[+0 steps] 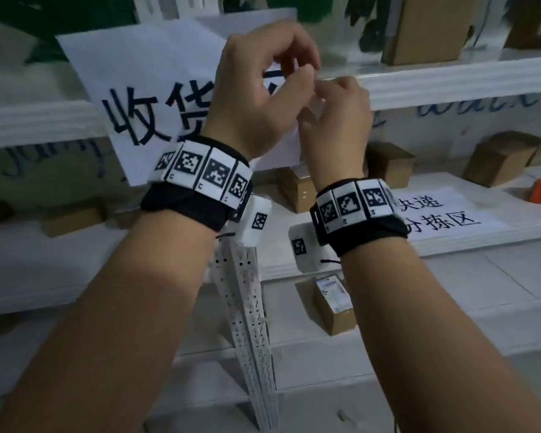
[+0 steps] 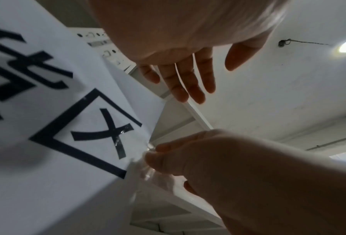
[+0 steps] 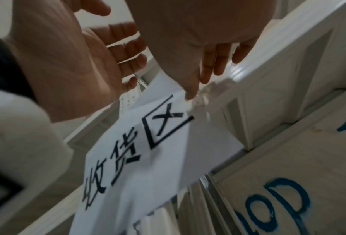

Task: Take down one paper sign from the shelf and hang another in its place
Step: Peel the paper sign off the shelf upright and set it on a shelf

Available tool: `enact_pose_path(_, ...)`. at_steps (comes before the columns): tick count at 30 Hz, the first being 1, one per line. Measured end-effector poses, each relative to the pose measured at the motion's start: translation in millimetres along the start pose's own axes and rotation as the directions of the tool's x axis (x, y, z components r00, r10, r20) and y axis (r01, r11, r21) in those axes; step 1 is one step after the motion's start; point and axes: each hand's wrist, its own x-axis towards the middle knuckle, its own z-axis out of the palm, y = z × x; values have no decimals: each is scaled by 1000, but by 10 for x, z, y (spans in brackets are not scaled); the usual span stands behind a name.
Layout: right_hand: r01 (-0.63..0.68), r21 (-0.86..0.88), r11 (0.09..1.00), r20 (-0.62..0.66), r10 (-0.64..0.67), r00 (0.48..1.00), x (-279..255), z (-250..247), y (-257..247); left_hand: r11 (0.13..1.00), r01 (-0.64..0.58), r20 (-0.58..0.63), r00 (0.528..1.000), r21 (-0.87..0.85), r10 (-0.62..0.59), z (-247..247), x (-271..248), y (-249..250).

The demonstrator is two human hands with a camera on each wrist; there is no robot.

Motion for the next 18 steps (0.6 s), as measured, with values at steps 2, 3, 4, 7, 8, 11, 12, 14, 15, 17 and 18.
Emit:
enact_pose_path(2, 10, 63, 998, -47, -7, 999, 102, 77, 113, 997, 44, 1, 999, 66, -44, 69, 56, -132)
enact_pose_path(3, 24, 90, 996, -77, -17, 997, 112, 113, 142, 993, 86, -8, 996, 85, -85, 78, 53, -187)
enact_pose_path(4, 43, 102, 994, -94, -34, 995, 108, 120, 118, 989, 106, -18, 994, 102, -105, 96, 46, -225)
enact_pose_path(7, 76, 117, 990, -82, -67, 994, 194, 138, 122, 987, 105, -20, 994, 122, -103, 133, 92, -268)
enact_pose_path(8, 75, 125, 989, -86, -65, 994, 211, 142, 142, 986, 107, -8, 994, 126, -107, 158, 102, -280)
enact_pose_path(11, 103, 129, 986, -75, -93, 993, 196, 180, 152, 985, 97, -7, 995, 143, -97, 178, 129, -278)
enact_pose_path(12, 119, 119, 986, -71, -111, 991, 197, 192, 141, 984, 99, -12, 995, 145, -98, 176, 133, -292)
enact_pose_path(14, 132, 82, 988, -47, -128, 991, 205, 185, 129, 982, 107, -24, 994, 153, -104, 178, 130, -291)
enact_pose_path(15, 139, 60, 989, -25, -138, 990, 210, 174, 137, 981, 116, -30, 993, 156, -113, 187, 121, -288)
enact_pose_path(17, 141, 23, 990, 50, -142, 989, 201, 156, 162, 975, 154, -36, 988, 161, -150, 215, 80, -290)
enact_pose_path(18, 140, 36, 989, 94, -143, 985, 185, 134, 154, 970, 184, -38, 983, 161, -180, 229, 54, -287)
